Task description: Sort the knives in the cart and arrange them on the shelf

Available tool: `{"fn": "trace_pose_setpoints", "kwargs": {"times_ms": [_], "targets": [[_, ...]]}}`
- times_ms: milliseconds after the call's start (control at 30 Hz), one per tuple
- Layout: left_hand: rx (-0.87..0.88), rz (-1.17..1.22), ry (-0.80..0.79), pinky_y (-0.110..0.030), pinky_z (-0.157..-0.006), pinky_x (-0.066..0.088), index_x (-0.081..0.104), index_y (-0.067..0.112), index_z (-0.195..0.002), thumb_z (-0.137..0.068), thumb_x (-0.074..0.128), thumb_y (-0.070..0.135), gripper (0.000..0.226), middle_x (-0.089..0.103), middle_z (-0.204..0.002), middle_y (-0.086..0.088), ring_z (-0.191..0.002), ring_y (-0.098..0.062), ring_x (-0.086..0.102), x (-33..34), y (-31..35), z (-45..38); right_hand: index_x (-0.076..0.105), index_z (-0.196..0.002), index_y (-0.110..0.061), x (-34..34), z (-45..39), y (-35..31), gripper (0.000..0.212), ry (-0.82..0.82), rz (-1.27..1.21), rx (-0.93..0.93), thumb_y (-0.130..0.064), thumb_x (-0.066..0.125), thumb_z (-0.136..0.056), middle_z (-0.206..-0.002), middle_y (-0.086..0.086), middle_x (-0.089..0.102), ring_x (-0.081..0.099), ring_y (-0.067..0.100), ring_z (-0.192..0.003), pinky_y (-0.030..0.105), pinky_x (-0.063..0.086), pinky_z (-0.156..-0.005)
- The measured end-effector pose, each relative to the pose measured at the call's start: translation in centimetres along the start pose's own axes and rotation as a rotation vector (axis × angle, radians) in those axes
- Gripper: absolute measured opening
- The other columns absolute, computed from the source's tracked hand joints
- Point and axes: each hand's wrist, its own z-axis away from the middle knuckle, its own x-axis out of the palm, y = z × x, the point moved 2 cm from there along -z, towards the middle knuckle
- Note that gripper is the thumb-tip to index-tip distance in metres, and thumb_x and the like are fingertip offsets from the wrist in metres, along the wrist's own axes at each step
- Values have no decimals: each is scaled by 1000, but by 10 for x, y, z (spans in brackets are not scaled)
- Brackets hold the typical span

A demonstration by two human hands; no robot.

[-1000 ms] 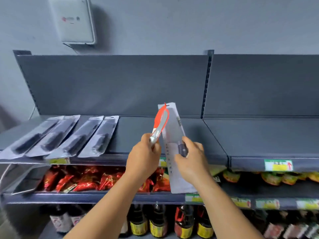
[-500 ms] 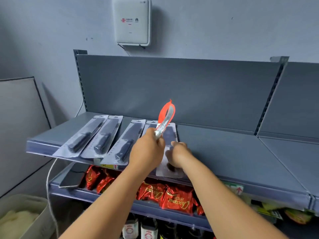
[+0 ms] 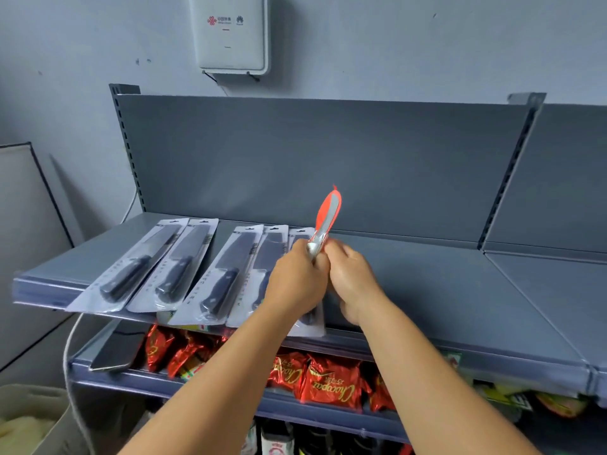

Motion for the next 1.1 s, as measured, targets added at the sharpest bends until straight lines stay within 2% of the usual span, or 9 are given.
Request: {"fn": "trace_pose_setpoints", "kwargs": {"times_ms": [100, 200, 267, 367, 467, 533, 733, 933, 1100], "targets": [[51, 17, -86, -29, -62, 36, 49, 15, -90, -92, 42, 25, 12, 58, -93, -7, -72, -22, 51, 20, 20, -6, 68, -99, -13, -26, 3, -7, 22, -4, -149, 66, -24, 49, -98, -90, 5, 72, 63, 15, -73, 22, 52, -58], [25, 108, -205, -23, -57, 44, 51, 12, -105, -89, 42, 20, 20, 41, -112, -9, -69, -18, 53, 43, 40, -9, 65, -95, -6, -60, -6, -4, 24, 103, -76, 53, -22, 47, -97, -81, 8, 68, 60, 23, -66, 26, 50, -53], [-25, 95, -243, -22, -57, 46, 44, 7, -120, -90, 44, 16, 31, 33, -121, -12, -73, -20, 53, 59, 49, -12, 61, -91, -7, -84, -15, -1, 29, 228, 163, 10, -30, 44, -96, -73, 9, 61, 54, 26, -64, 35, 47, -59], [-25, -46, -270, -38, -79, 46, 26, 10, -137, -88, 43, 2, 53, 24, -126, -14, -93, -38, 52, 82, 57, -20, 56, -99, -15, -120, -25, 4, 23, 332, 564, -36, -28, 37, -100, -75, 3, 55, 50, 27, -71, 34, 44, -64], [0, -152, -306, -37, -81, 44, 24, 25, -143, -88, 45, 1, 64, 24, -126, -12, -96, -38, 52, 109, 60, -28, 54, -109, -17, -141, -30, 12, 24, 311, 913, -3, -28, 36, -99, -100, 12, 58, 55, 34, -92, 37, 46, -74], [-9, -250, -316, -38, -88, 41, 35, 21, -137, -91, 44, 5, 50, 25, -127, -12, -107, -38, 48, 126, 62, -31, 55, -115, -18, -149, -33, 20, 26, 279, 1049, 55, -29, 38, -98, -117, 15, 51, 52, 36, -108, 36, 43, -84], [-38, -417, -366, -38, -96, 37, 46, 8, -126, -91, 39, 11, 36, 30, -130, -13, -121, -34, 31, 157, 62, -37, 54, -120, -17, -163, -40, 24, 32, 179, 1121, 151, -31, 36, -98, -128, 14, 37, 44, 36, -117, 36, 41, -91], [-15, -454, -318, -38, -95, 36, 47, 11, -125, -93, 37, 16, 33, 34, -129, -13, -121, -34, 32, 159, 61, -36, 49, -128, -19, -164, -37, 23, 35, 115, 1121, 144, -32, 39, -97, -133, 12, 33, 36, 32, -125, 37, 39, -97], [156, -419, -194, -37, -95, 35, 44, 11, -128, -98, 35, 18, 32, 37, -138, -8, -124, -31, 37, 146, 62, -22, 38, -136, -20, -168, -20, 11, 42, 155, 1178, 45, -38, 34, -98, -140, 9, 32, 32, 31, -128, 38, 34, -103]]}}
